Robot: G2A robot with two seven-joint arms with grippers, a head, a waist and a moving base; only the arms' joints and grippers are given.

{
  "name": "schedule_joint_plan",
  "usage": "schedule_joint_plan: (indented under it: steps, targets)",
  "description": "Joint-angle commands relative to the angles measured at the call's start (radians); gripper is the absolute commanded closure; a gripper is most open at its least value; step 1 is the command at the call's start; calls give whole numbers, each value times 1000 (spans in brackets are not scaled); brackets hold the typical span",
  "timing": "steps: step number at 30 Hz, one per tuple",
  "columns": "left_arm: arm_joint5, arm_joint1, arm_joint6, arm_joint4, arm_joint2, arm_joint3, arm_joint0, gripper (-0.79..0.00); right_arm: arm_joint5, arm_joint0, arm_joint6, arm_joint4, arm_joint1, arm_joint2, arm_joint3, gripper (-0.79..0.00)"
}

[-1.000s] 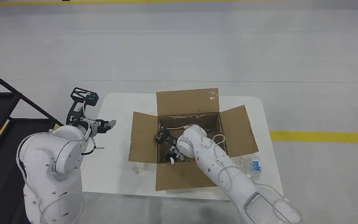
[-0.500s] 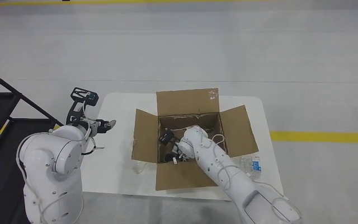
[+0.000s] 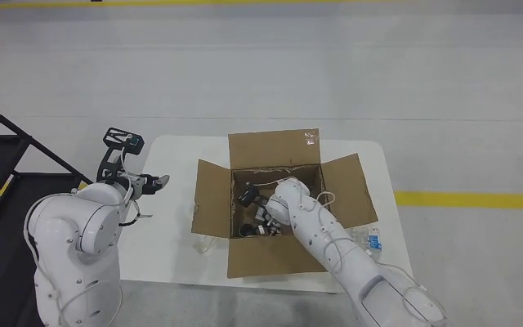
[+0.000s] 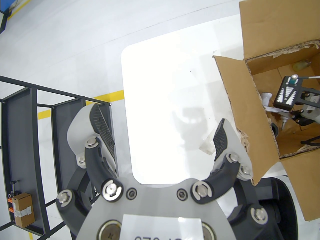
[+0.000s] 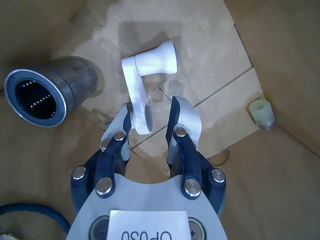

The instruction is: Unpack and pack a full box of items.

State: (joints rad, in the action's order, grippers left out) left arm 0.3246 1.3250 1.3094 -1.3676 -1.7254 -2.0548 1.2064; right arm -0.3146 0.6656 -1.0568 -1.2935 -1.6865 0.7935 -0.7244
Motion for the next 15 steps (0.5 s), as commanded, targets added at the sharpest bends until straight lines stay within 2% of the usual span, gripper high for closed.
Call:
schedule_joint_plan:
  steps: [1,15]
  targets:
    - [0,0,0,0,0,0,0,-785,-9,-4,13,-5,-4,-11,7,-345]
    - [0,0,0,0,0,0,0,-785,-37,-55,114,-4,-54,-80,172,-329]
